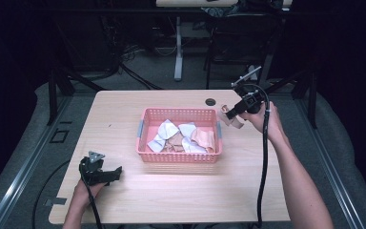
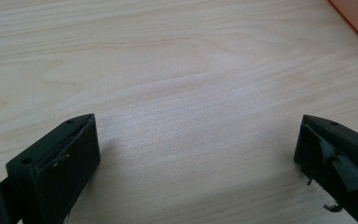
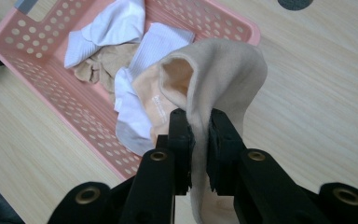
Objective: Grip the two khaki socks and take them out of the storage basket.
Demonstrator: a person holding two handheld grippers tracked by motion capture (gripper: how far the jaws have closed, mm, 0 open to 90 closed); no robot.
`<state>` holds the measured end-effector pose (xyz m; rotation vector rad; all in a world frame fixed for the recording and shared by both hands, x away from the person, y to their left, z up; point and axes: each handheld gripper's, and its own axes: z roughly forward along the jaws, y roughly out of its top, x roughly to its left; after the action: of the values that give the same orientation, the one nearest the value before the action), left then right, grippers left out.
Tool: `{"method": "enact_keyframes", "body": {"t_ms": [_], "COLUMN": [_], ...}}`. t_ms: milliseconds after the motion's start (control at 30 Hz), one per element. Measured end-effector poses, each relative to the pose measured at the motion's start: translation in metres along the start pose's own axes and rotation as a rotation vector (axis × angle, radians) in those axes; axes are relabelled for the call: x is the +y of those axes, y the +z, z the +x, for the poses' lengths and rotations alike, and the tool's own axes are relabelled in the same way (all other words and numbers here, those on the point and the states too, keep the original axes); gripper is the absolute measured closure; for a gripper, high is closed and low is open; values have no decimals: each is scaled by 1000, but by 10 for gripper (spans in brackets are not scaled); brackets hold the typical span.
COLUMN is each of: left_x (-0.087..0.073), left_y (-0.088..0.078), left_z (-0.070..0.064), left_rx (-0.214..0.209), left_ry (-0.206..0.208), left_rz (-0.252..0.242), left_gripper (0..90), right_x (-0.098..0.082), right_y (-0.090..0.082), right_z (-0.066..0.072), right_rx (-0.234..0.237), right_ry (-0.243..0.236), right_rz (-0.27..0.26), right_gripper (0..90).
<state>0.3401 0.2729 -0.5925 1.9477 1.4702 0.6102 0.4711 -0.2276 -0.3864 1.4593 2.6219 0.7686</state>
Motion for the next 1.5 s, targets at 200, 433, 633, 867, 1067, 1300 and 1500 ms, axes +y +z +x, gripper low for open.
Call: {"method": "enact_keyframes", "body": {"t_ms": [200,433,633,867,1067,1300,1500], "left_x": [0,0,0,0,0,0,1], "left_y": [0,0,0,0,0,0,1], "left_z": [0,0,0,0,0,0,0], "left_rx": [-1,1,0,0,1,1,2], "left_ry": [1,0,1,0,-1,0,-1], "left_rz": [0,0,0,0,0,0,0], "left_gripper": [0,1,0,1,1,1,1], "right_x": [-15,-32,-38,-51,-66,-83,-90], "right_y": [-4,-1,6,11,20,36,52], "right_z": [-16,-24,-33,-46,-57,-72,-79], "right_rx": [-25,-16,-20,-45,-81,-81,-74], "right_ry": [27,49,60,98,118,155,193], "right_rz": [26,-4,-11,-13,19,61,78], "right_gripper": [810,810,810,807,801,802,801]}}
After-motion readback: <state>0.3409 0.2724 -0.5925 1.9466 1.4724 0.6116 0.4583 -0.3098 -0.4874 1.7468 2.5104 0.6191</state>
